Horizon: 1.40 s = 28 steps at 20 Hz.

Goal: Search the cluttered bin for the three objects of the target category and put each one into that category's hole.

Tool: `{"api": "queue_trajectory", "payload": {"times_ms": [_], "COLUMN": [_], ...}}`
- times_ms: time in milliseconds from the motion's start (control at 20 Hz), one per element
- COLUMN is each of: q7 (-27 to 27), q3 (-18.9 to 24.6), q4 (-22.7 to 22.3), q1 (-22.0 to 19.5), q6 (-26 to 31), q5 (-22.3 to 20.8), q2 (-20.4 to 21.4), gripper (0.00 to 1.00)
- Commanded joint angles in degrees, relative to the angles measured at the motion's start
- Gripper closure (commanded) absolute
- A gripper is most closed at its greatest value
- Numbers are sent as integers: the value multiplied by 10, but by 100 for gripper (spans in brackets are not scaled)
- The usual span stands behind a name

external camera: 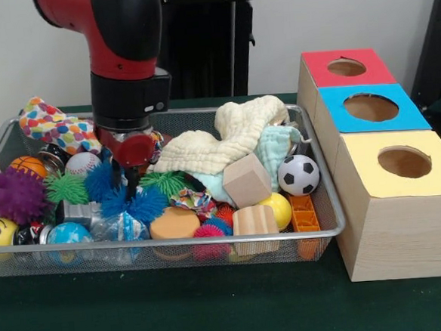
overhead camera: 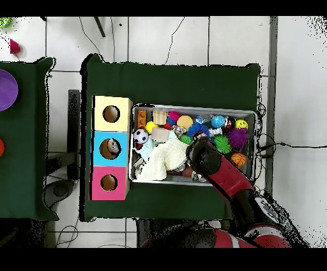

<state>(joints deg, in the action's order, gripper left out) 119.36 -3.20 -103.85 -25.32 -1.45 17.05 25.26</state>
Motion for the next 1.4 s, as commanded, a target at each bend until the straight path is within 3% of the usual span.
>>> {"api": "queue_trajectory", "payload": {"times_ms": [50, 300, 750, 1100, 1400], "q7": [101, 101, 105, 98, 85], "q3": [73, 71, -5, -22, -21], "q4": [17, 7, -11, 3, 41], "q1": [-34, -27, 48, 59, 53], "q6": [-41, -34, 88, 117, 121], "q5": [-10, -2, 42, 42, 41], "q2": [-40, -19, 57, 67, 43], "gripper": [0, 0, 0, 0, 0]}}
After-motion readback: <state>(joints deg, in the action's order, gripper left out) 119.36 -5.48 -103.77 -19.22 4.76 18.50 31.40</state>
